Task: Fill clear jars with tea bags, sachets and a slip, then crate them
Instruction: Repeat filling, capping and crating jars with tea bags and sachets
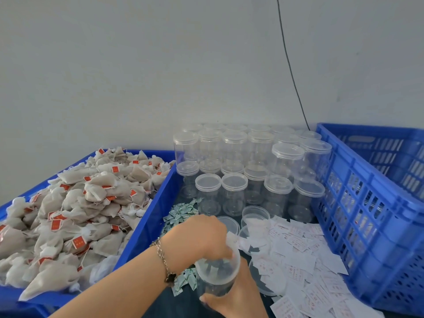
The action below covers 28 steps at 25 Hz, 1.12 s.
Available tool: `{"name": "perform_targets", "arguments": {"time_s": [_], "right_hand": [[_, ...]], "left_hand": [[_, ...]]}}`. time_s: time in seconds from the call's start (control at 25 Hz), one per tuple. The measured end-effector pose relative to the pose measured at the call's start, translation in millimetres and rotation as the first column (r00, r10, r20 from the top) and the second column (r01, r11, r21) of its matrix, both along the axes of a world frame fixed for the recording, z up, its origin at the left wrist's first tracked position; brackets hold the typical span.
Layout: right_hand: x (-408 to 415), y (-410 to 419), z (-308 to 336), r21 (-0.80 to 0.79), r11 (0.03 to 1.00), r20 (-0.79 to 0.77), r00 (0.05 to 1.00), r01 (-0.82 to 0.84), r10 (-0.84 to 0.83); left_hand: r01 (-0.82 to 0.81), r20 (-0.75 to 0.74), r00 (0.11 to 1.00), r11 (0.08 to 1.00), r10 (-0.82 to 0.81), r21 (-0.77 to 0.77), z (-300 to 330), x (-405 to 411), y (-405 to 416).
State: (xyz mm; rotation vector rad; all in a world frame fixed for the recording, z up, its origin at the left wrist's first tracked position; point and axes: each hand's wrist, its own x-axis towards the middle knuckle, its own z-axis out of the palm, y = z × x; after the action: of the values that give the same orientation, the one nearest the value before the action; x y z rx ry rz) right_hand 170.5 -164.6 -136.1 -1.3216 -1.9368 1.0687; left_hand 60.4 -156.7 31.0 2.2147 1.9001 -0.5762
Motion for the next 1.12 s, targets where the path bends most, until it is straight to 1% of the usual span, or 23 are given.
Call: {"name": "perform_targets", "arguments": {"time_s": [0.08,0.12,0.16,0.2,0.28,0.32,0.36,0.4,0.44,0.48,0.56,0.6,0.64,0.68,0.72,0.76,0.84,0.88,1.0,1.04,1.12], "right_hand": [[-0.8,2.2,-2.2,0.017,1.0,0.003,1.0,-0.013,0.013],[0.0,2.2,-4.5,0.014,1.0,-0.002,1.0,-0.007,0.007],[0.7,0.9,-4.7,0.022,1.0,-0.005,1.0,0.002,-0.002],[-0.4,1.4,-4.5,0.018,1.0,-0.001,1.0,-0.006,0.006],[-3.5,1.5,-1.9,0.042,0.999,-0.03,0.999,-0.031,0.033],[-5.1,0.6,1.8,0.069,0.997,-0.059,0.997,-0.047,0.051],[-5.1,1.0,3.1,0.106,0.993,-0.087,0.994,-0.053,0.062],[-3.5,0.4,0.7,0.124,0.991,-0.123,0.99,-0.054,0.07],[-1.8,0.0,0.7,0.105,0.993,-0.141,0.988,-0.049,0.064],[1.8,-1.7,-0.4,0.075,0.996,-0.13,0.99,-0.038,0.048],[-1.7,-1.1,1.0,0.045,0.999,-0.114,0.993,-0.011,0.016],[-5.5,-0.7,2.7,0.056,0.998,-0.069,0.998,0.004,0.0],[-8.7,-1.4,6.8,0.064,0.998,0.007,1.0,0.019,-0.019],[-10.0,-1.4,8.6,0.056,0.998,0.029,0.999,0.03,-0.032],[-9.7,-1.7,8.0,0.047,0.999,-0.03,0.999,0.018,-0.016],[-7.4,-1.6,5.3,0.056,0.998,-0.091,0.996,-0.011,0.016],[-1.7,-4.1,4.9,0.045,0.998,-0.094,0.994,-0.047,0.051],[1.8,-6.5,4.7,0.024,0.998,-0.098,0.993,-0.057,0.059],[-2.6,-3.3,8.0,0.102,0.993,-0.065,0.996,-0.055,0.062],[-4.3,-1.7,6.5,0.112,0.993,-0.054,0.998,-0.039,0.045],[-5.9,-3.5,1.9,0.076,0.997,-0.016,1.0,-0.004,0.006]], "left_hand": [[0.137,0.134,0.984,0.979,-0.118,-0.148,-6.4,0.1,0.7],[0.187,0.166,0.974,0.964,-0.156,-0.189,-4.7,1.0,-1.4],[0.212,0.157,0.971,0.954,-0.181,-0.211,-6.6,1.7,-1.1],[0.205,0.149,0.973,0.957,-0.176,-0.207,-10.6,2.0,0.8],[0.093,0.114,0.991,0.978,-0.073,-0.185,-14.4,6.1,0.7],[0.006,0.066,0.998,0.991,0.003,-0.135,-13.1,7.1,0.9],[-0.068,-0.017,0.998,0.995,0.067,-0.072,-9.9,6.5,0.6],[-0.098,-0.091,0.991,0.994,0.094,-0.041,-6.0,5.5,-0.3],[-0.092,-0.101,0.991,0.995,0.086,-0.049,-4.9,4.0,0.7],[-0.051,-0.046,0.998,0.995,0.048,-0.081,-7.0,2.7,2.7],[0.079,0.115,0.992,0.98,-0.058,-0.182,-10.4,0.9,0.4],[0.128,0.137,0.986,0.966,-0.099,-0.223,-11.1,1.3,-5.2],[0.167,0.094,0.984,0.955,-0.148,-0.246,-13.1,1.6,-10.2],[0.193,0.041,0.981,0.952,-0.189,-0.239,-17.1,1.4,-11.9],[0.209,-0.013,0.976,0.955,-0.216,-0.211,-20.0,1.7,-12.0],[0.21,-0.036,0.975,0.965,-0.218,-0.158,-19.7,1.7,-11.5],[0.197,-0.032,0.98,0.979,-0.199,-0.054,-13.4,-0.8,-8.4],[0.18,-0.03,0.983,0.983,-0.181,-0.017,-12.4,-1.7,-5.5],[0.111,-0.052,0.993,0.991,-0.107,0.071,-10.3,4.7,-2.9],[0.068,-0.056,0.996,0.995,-0.064,0.071,-12.0,7.5,-2.7],[-0.062,-0.023,0.998,0.997,0.063,0.038,-15.7,10.2,-2.4]]}}
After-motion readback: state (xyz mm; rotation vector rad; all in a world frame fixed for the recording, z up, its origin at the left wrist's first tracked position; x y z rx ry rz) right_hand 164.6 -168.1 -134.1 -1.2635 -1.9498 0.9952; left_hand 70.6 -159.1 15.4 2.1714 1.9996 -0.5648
